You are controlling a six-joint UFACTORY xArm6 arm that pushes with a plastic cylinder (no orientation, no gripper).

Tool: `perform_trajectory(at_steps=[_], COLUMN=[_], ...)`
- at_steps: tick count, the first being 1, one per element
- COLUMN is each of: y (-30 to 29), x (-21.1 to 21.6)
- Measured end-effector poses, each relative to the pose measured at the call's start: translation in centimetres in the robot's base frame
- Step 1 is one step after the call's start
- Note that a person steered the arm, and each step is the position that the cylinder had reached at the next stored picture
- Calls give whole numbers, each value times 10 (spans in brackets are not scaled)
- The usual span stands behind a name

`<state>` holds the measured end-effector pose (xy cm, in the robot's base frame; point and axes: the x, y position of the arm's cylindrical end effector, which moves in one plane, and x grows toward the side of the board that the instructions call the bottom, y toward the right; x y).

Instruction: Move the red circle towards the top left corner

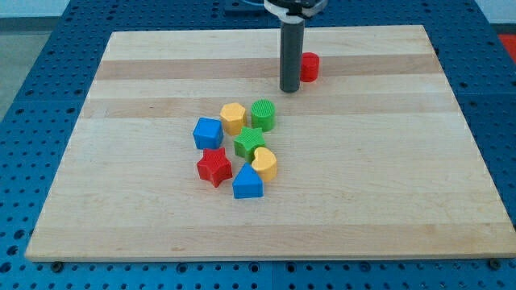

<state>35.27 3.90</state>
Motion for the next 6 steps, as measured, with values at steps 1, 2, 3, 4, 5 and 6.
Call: perform_trajectory(at_steps=[1, 2, 3, 4, 5, 6], y=[33, 45, 41, 37, 33, 24], x=[-4, -23, -41, -48, -62, -67])
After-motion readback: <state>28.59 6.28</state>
